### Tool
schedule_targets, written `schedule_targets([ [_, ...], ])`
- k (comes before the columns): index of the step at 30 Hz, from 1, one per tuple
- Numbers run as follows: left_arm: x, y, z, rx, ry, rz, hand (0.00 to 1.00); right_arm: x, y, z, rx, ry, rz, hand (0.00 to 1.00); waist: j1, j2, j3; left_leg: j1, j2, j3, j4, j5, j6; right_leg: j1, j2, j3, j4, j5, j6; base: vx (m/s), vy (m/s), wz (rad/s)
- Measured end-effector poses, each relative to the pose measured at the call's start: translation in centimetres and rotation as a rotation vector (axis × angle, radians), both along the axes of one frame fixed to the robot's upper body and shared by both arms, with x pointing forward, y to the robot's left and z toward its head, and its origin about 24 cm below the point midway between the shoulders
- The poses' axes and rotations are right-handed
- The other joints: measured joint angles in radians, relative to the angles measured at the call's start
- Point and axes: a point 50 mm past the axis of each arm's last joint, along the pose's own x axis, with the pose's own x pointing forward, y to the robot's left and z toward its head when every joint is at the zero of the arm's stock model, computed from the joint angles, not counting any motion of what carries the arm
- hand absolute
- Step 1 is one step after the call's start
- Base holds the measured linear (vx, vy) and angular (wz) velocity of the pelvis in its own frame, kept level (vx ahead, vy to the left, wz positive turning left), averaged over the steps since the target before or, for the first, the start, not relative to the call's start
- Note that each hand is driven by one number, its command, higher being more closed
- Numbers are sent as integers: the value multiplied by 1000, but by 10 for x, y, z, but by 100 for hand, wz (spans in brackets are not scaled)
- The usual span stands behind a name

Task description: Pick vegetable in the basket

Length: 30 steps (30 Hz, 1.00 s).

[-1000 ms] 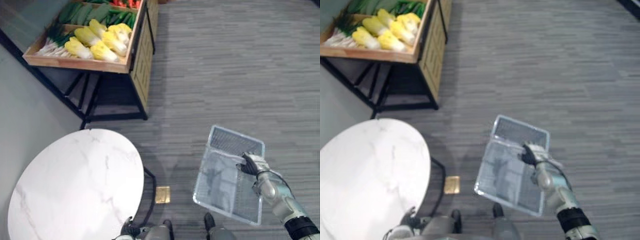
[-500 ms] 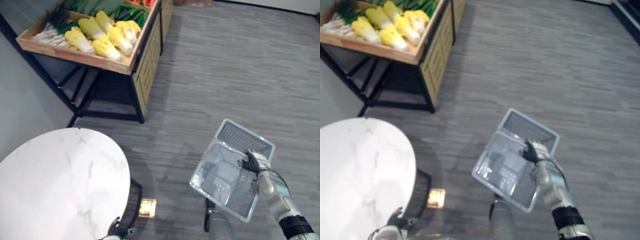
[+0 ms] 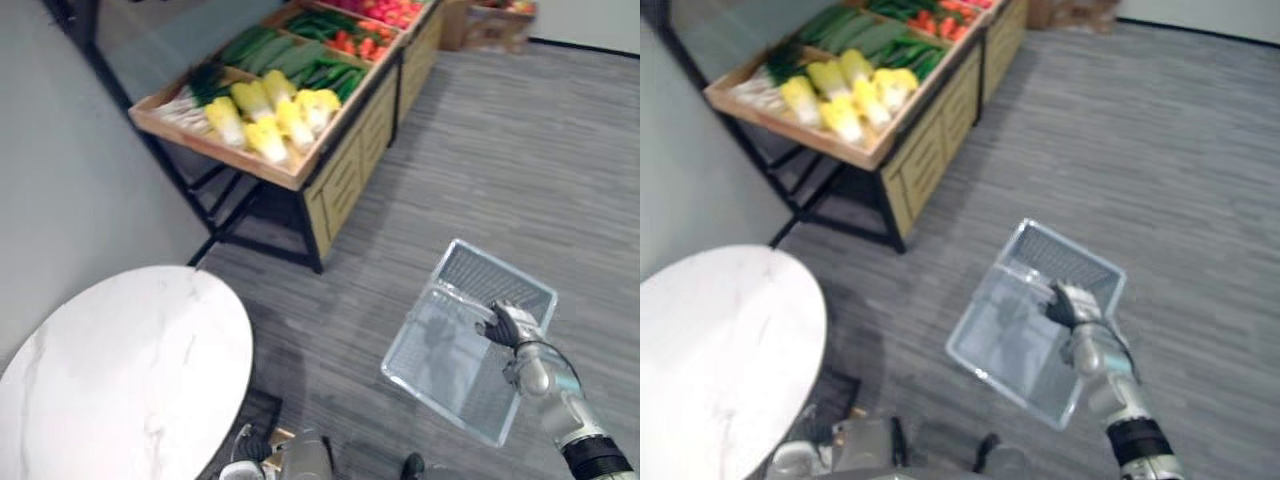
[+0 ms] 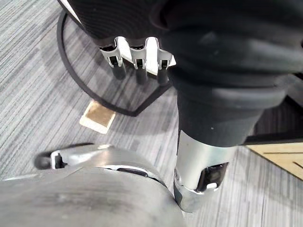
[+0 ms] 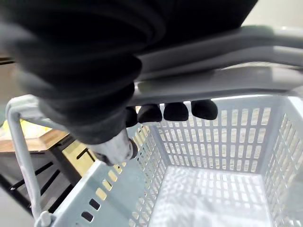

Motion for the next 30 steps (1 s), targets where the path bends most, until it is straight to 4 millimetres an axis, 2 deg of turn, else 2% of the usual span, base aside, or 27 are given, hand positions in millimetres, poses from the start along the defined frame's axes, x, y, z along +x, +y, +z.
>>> schedule_targets([
  [1,-3,-1,-1,-2,15,-6,0,1,0,2,-3,-5,1,100,9,9,-5,6,-36,-15,-138,45,-6,5,2,-13,-3,-9,14,233,123,41],
  [2,-6,-1,-3,-3,26,-5,0,2,0,2,-4,-8,2,100,15,20,-10,11,-51,-31,-206,76,-12,9,6,-17,-6,-14,23,229,163,16],
  [3,-15,-1,-5,-3,47,3,0,4,2,2,-3,-8,6,100,29,31,-15,32,-64,-74,-318,160,-5,17,18,-12,-7,-25,38,218,155,12],
  [4,-23,3,-6,4,71,11,0,7,7,-1,7,3,15,100,36,10,-16,66,-87,-65,-357,174,17,32,8,-1,-27,-28,46,219,136,15],
  [6,-28,2,-8,-1,92,14,0,12,12,3,4,-13,37,100,47,0,-14,65,-110,-61,-341,158,31,63,1,13,-79,-14,67,196,79,21],
  [9,-33,2,-9,-7,100,40,0,24,18,10,8,-36,57,100,75,12,-10,45,-116,-4,-202,81,61,142,-3,42,-154,11,105,162,65,3],
  [12,-40,7,-10,-6,114,82,0,26,32,10,21,-44,113,100,80,9,-10,68,-112,-1,-203,42,59,147,-12,81,-127,13,110,87,43,-12],
  [15,-53,6,-13,-15,159,93,0,21,37,2,36,-17,113,100,80,-16,-17,124,-130,17,-297,29,67,65,-53,122,81,-41,182,53,29,-2],
  [16,-57,6,-14,-16,172,87,0,20,37,-3,35,1,106,100,79,-20,-17,145,-124,22,-306,30,76,-33,-80,159,309,-56,188,101,48,5],
  [17,-59,8,-14,-8,178,81,0,19,38,-5,42,8,104,100,77,-32,-16,153,-127,25,-302,26,88,-97,-102,180,448,-49,192,166,62,17],
  [18,-63,17,-12,18,192,64,0,16,42,-12,62,29,98,100,74,-76,-13,179,-151,22,-288,11,99,-169,-145,220,624,20,204,165,26,24],
  [19,-63,22,-11,32,194,54,0,13,42,-17,69,49,88,100,72,-100,-12,210,-163,18,-294,1,101,-183,-156,239,689,67,185,244,5,27],
  [20,-64,24,-10,41,199,50,0,11,41,-20,68,61,82,100,74,-108,-10,246,-165,9,-309,-5,103,-204,-157,249,755,150,152,240,-11,24],
  [21,-64,26,-10,49,199,37,0,9,38,-21,67,66,66,100,66,-99,-8,288,-155,-14,-334,-12,114,-239,-154,249,831,254,127,286,10,24],
  [22,-59,30,-8,61,190,31,0,10,35,-20,69,61,54,100,59,-91,-3,314,-144,-30,-336,-21,124,-265,-149,233,846,137,79,227,18,24],
  [23,-56,31,-7,66,185,29,0,10,33,-18,72,55,47,100,52,-90,-2,323,-139,-34,-335,-28,126,-277,-146,220,829,82,56,185,16,24],
  [24,-53,33,-6,71,177,27,0,12,31,-16,75,45,38,100,45,-84,1,341,-129,-37,-334,-39,128,-285,-141,189,774,27,57,176,-12,19],
  [25,-45,33,-4,74,152,23,0,13,28,-13,79,31,22,100,42,-76,3,362,-117,-36,-330,-41,118,-292,-125,164,645,13,53,294,-46,24],
  [26,-34,33,-2,76,117,16,0,15,24,-9,81,11,4,100,32,-73,5,374,-113,-46,-332,-47,110,-301,-106,167,489,16,58,314,-64,23],
  [27,-29,32,0,77,101,13,0,16,22,-7,82,-1,-7,100,22,-72,5,373,-112,-57,-332,-49,106,-307,-98,177,410,21,65,351,-102,47],
  [28,-19,31,2,77,64,3,0,16,14,-5,84,-18,-45,100,16,-73,4,378,-106,-80,-332,-55,94,-309,-82,230,206,53,103,257,-100,44],
  [30,-11,28,4,73,43,-5,0,14,5,-3,83,-24,-87,100,15,-64,10,398,-92,-113,-332,-76,60,-308,-76,312,50,86,132,311,-128,45],
])
